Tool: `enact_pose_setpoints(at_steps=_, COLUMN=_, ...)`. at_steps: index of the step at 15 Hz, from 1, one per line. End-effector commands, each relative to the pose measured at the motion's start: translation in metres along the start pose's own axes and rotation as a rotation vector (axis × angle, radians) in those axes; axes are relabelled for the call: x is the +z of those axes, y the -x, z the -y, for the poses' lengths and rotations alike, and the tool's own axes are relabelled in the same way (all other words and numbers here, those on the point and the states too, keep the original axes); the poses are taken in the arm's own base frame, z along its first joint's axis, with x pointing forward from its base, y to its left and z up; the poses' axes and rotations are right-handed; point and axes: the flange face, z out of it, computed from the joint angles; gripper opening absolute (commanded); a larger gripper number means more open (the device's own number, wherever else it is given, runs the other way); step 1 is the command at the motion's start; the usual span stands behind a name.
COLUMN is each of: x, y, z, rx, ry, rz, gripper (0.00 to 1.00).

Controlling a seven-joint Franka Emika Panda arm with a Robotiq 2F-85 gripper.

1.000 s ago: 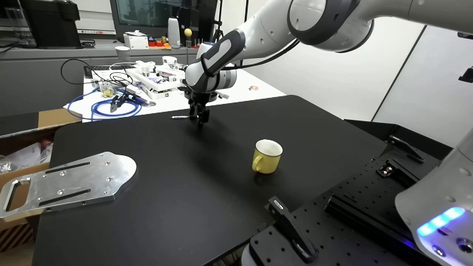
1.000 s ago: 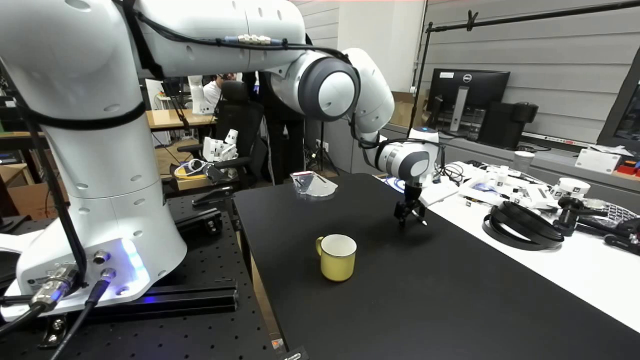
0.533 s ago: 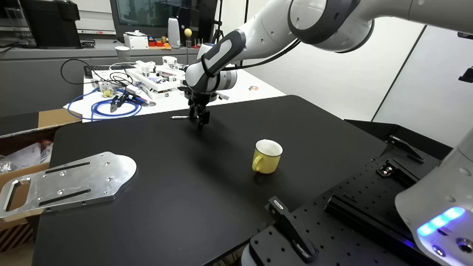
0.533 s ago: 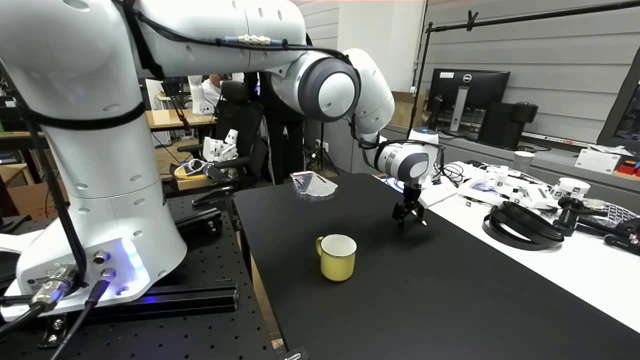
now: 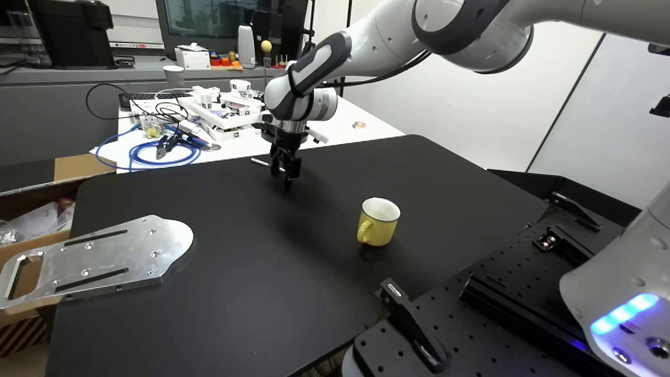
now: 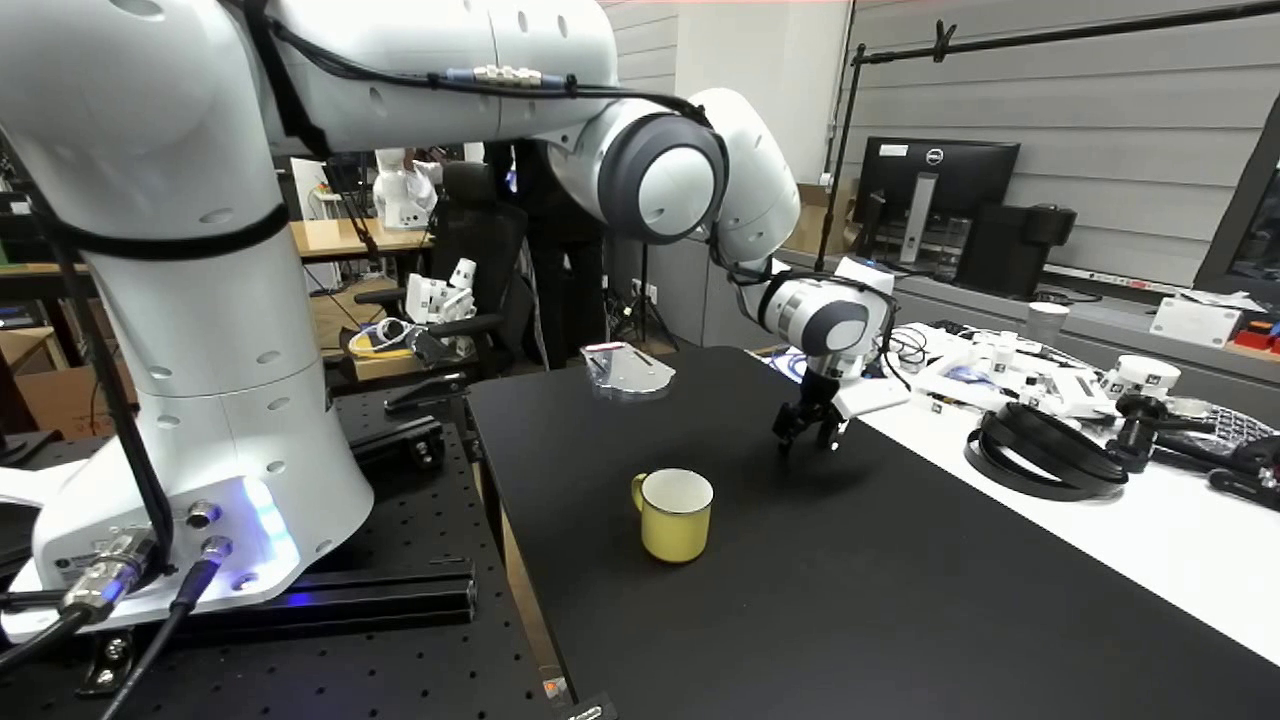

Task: Put the pen in the cup

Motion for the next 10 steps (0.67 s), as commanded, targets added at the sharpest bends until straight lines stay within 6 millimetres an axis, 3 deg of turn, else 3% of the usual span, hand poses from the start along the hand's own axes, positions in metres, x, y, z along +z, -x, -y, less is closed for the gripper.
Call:
enact_pose_setpoints(at_steps=1, x=-0.003, y=0.003, z=0.002, rx=0.007, ry=-0.064, rz=-0.029, gripper=1.0)
enact_pose_setpoints(at_steps=10, x=-0.038, y=-0.008, z=-0.022, rx=-0.01, ry=0.044, rz=-0.062, gripper=1.0)
